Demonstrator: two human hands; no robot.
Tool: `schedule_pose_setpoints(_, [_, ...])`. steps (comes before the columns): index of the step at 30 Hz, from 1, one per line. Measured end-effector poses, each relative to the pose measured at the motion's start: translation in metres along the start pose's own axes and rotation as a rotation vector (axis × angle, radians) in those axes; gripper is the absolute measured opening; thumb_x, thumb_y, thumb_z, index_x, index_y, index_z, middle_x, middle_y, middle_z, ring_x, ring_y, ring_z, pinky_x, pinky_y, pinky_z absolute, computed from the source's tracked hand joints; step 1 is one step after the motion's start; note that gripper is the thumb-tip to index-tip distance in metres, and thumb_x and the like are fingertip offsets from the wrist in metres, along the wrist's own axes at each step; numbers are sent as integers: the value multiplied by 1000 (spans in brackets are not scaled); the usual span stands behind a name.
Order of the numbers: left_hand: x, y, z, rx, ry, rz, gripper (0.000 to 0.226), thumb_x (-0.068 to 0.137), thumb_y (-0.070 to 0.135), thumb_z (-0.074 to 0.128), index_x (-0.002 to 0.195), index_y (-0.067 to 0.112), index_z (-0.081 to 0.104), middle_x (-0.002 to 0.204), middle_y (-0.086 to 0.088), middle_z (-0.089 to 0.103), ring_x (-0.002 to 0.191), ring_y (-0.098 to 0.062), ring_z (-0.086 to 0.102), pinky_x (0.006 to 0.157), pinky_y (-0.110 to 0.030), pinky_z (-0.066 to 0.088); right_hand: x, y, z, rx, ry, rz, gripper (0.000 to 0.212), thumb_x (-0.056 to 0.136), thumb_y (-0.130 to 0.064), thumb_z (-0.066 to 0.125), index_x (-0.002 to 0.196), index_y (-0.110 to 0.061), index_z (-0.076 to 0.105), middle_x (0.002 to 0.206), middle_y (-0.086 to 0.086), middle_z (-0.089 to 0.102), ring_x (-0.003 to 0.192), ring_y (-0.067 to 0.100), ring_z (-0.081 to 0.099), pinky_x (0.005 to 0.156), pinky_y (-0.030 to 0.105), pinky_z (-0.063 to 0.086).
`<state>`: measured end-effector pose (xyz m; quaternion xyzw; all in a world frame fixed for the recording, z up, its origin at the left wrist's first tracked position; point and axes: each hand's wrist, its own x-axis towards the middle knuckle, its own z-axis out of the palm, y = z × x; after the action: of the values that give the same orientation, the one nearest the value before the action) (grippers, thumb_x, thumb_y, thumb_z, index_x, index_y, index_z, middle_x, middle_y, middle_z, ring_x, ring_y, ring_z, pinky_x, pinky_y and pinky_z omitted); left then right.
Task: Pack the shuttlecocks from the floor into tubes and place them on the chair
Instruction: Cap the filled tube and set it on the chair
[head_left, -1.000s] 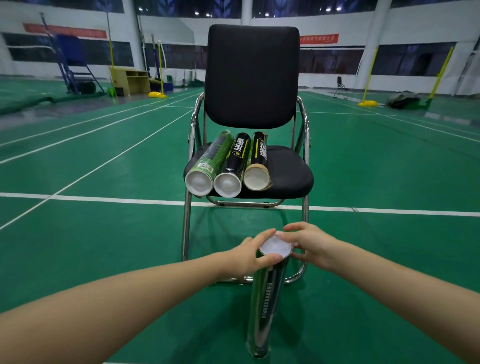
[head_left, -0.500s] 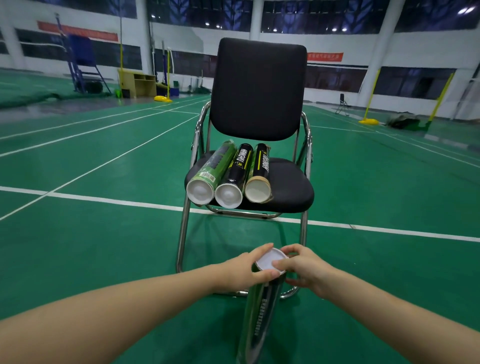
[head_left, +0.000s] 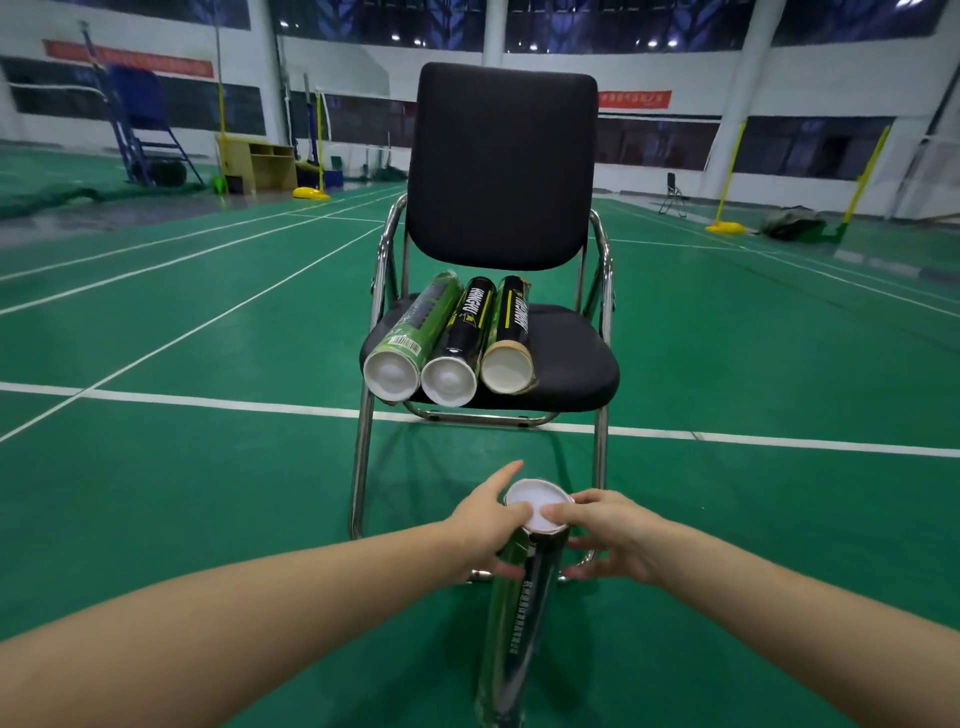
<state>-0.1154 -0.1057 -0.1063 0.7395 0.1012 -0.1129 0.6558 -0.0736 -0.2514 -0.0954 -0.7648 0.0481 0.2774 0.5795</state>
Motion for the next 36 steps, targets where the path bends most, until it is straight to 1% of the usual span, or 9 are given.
schedule_pose_setpoints(2, [1, -3, 2, -71, 22, -27, 60, 97, 14, 48, 148, 38, 24, 143, -4, 34, 115, -28, 52, 67, -37, 60, -3, -1, 0, -2, -24, 47, 23, 82, -20, 68, 98, -11, 54, 123, 7, 49, 110, 30, 50, 57, 38, 54])
schedule_pose_setpoints(6, [1, 1, 0, -137, -41, -108, 39, 94, 9, 52, 132, 17, 52, 121, -11, 59, 96, -28, 65, 78, -47, 58, -11, 8, 0, -33, -58, 95, 42, 88, -33, 59, 119, -7, 48, 128, 10, 46, 112, 39, 50, 58, 39, 53])
schedule_pose_setpoints(11, [-8, 5, 0, -109, -90, -101, 38, 89, 1, 57, 125, 12, 58, 125, -17, 57, 105, -40, 62, 73, -51, 58, -24, 20, -3, 107, -112, 0, 34, 87, -20, 61, 114, -1, 50, 113, 18, 56, 80, 30, 66, 65, 39, 57])
schedule_pose_setpoints(16, [-19, 20, 7, -147, -101, 13, 42, 89, -1, 58, 129, 11, 55, 121, -20, 61, 96, -35, 66, 66, -47, 60, -38, 10, -13, 156, -16, -97, 35, 81, -15, 69, 110, -5, 53, 118, 19, 55, 103, 38, 57, 61, 36, 56])
schedule_pose_setpoints(20, [-26, 43, 15, -151, -131, 171, 44, 88, 3, 63, 130, 13, 55, 110, -15, 66, 83, -23, 67, 64, -38, 60, -56, -4, -29, 172, 49, -232, 35, 80, -17, 69, 109, -9, 52, 114, 16, 59, 103, 32, 59, 70, 40, 57])
schedule_pose_setpoints(23, [-33, 61, 28, -110, -151, 303, 44, 85, 3, 67, 126, 15, 56, 105, -10, 67, 82, -18, 67, 70, -38, 60, -73, -14, -36, 113, 191, -375, 30, 83, -18, 66, 108, -11, 52, 105, 8, 58, 90, 20, 59, 72, 40, 57])
schedule_pose_setpoints(28, [-41, 88, 53, -201, -175, 420, 40, 83, 2, 69, 117, 14, 53, 118, -16, 56, 99, -29, 63, 82, -49, 57, -98, -30, -52, -56, 437, -675, 16, 85, -19, 60, 99, -22, 52, 101, -1, 59, 90, 19, 61, 73, 43, 55])
schedule_pose_setpoints(31, [-42, 102, 58, -249, -191, 489, 40, 82, -3, 68, 116, 9, 51, 112, -14, 57, 97, -28, 62, 83, -50, 56, -106, -38, -60, -136, 464, -826, 19, 84, -19, 60, 96, -32, 53, 101, -1, 62, 91, 20, 62, 75, 42, 53])
schedule_pose_setpoints(36, [-44, 114, 55, -210, -142, 577, 36, 80, -8, 68, 103, 15, 54, 97, -2, 62, 87, -22, 63, 82, -51, 54, -108, -46, -62, -148, 476, -933, 23, 85, -16, 62, 98, -33, 55, 104, -6, 61, 96, 12, 59, 83, 38, 52])
